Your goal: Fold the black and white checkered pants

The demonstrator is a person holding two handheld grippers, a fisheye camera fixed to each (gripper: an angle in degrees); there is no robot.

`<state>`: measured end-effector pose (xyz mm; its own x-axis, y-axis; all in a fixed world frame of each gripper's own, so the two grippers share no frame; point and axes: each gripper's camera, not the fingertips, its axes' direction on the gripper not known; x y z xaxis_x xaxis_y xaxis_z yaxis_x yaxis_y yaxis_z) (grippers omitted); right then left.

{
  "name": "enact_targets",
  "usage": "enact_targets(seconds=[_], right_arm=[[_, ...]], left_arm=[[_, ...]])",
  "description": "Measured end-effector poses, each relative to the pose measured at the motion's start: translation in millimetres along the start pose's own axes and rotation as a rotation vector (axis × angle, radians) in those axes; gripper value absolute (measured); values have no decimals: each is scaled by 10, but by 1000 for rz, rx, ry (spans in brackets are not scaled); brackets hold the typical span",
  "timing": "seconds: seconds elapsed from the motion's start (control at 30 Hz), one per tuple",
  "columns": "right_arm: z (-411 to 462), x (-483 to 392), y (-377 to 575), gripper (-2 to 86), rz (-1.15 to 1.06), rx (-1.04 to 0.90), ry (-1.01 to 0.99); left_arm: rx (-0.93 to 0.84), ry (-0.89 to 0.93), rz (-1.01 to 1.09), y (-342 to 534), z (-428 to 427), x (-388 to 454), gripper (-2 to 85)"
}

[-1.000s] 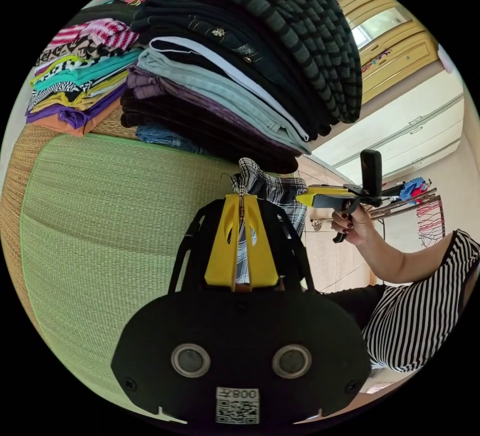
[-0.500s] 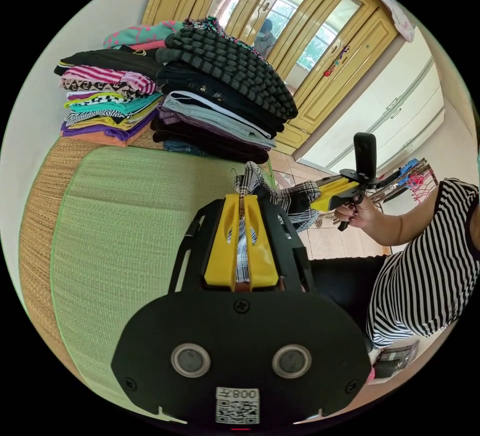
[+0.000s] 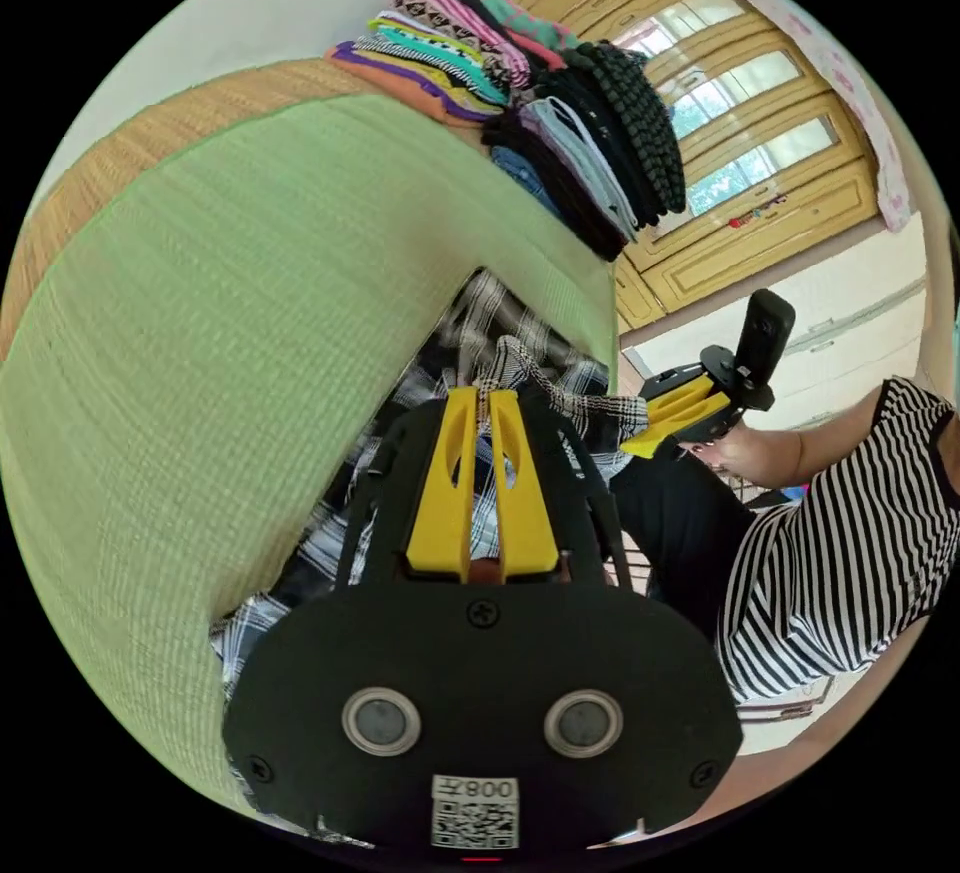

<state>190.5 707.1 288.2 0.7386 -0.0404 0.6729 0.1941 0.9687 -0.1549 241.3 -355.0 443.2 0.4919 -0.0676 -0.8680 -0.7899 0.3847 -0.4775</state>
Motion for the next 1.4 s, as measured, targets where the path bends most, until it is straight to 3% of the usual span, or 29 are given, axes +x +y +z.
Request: enact_targets(seconds=[0.17, 0.4, 0.53, 0.63, 0.73, 0.97, 1.13, 1.23, 1.4], right_arm=[[462, -268, -205, 27, -81, -121, 21], [955, -801, -445, 54, -295, -282, 136], [1228, -1109, -508, 84, -426, -390, 188], [1245, -1262, -536, 88, -476, -394, 233], [1147, -1246, -580, 83, -430, -358, 218], [1027, -905, -823, 69, -216, -271, 92], [1153, -882, -931, 71, -221, -295, 137], [1204, -861, -933, 72, -220, -309, 141], [1231, -833, -950, 67, -235, -320, 158]], left_arm=[[110, 50, -146, 597, -122, -333, 32], [310, 57, -136, 1020, -386, -216, 25], [193, 115, -69, 1031, -81, -34, 13], [56, -39, -95, 1109, 116, -22, 5], [49, -125, -184, 1336, 93, -109, 3], [191, -92, -248, 1638, -83, -139, 13], [254, -209, -311, 1591, -89, -175, 43], [191, -293, -316, 1556, -31, -214, 54], [114, -253, -337, 1572, 75, -339, 32]])
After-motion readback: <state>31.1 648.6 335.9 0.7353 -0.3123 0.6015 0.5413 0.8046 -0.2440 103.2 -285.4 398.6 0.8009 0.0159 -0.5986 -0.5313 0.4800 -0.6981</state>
